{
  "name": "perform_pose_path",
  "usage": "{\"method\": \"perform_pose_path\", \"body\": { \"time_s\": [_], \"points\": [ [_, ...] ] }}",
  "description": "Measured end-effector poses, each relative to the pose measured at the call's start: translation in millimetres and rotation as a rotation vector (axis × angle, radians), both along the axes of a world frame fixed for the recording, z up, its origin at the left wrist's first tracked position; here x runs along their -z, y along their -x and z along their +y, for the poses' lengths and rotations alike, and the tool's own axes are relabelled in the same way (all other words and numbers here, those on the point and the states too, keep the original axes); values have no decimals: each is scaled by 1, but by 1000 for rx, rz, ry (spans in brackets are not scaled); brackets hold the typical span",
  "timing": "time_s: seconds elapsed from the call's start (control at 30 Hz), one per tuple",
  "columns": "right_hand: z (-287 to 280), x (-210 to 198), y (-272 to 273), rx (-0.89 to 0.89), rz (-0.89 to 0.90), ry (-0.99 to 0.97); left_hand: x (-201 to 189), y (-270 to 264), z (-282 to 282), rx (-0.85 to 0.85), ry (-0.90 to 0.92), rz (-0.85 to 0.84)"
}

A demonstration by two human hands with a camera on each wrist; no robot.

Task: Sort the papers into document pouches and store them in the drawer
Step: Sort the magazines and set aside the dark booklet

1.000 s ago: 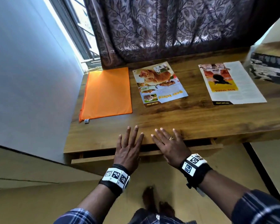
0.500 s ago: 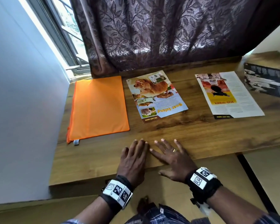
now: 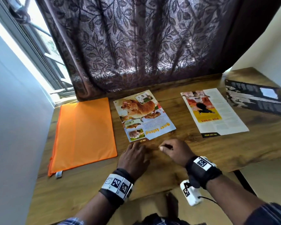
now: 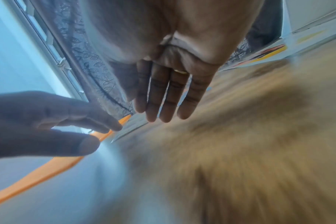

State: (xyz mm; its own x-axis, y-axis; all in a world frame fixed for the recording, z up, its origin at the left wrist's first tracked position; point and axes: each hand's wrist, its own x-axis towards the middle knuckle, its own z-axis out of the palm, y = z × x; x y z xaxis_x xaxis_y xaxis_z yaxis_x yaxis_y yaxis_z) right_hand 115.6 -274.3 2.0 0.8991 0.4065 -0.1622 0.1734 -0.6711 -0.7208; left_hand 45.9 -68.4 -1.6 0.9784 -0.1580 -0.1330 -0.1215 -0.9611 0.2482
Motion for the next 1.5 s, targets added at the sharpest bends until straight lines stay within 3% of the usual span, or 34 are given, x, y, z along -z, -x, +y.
{"method": "perform_pose_path", "body": {
  "time_s": [0.17,0.27,0.37,0.5,0.6,0.77,0.97,1.1,1.27,1.5],
  "points": [
    [-8,-2,-67,110,-36,101,-8,-48,-4,-161,50,7],
    [-8,-5,-101,50,-55,180,-8,-71,-11,-243,35,25],
    [-8,-1,-131,-94,-108,272,3,-93,-17,-361,21,112],
    [-8,5,-145,-412,-108,453,15,-107,-26,-482,16,194],
    [-14,5,-146,-529,-222,514,14,-111,-35,-528,-55,226],
    [-18,4,-136,-525,-307,571,18,-112,-32,-541,-63,186],
    [-17,-5,-137,-455,-371,470,21,-115,-16,-769,-14,231],
    [-15,1,-138,-491,-195,515,14,-121,-8,-767,38,277],
    [-11,0,-135,-516,-180,604,25,-126,9,-853,223,273],
    [-14,11,-136,-486,-162,594,11,-137,15,-916,398,222]
  ]
}}
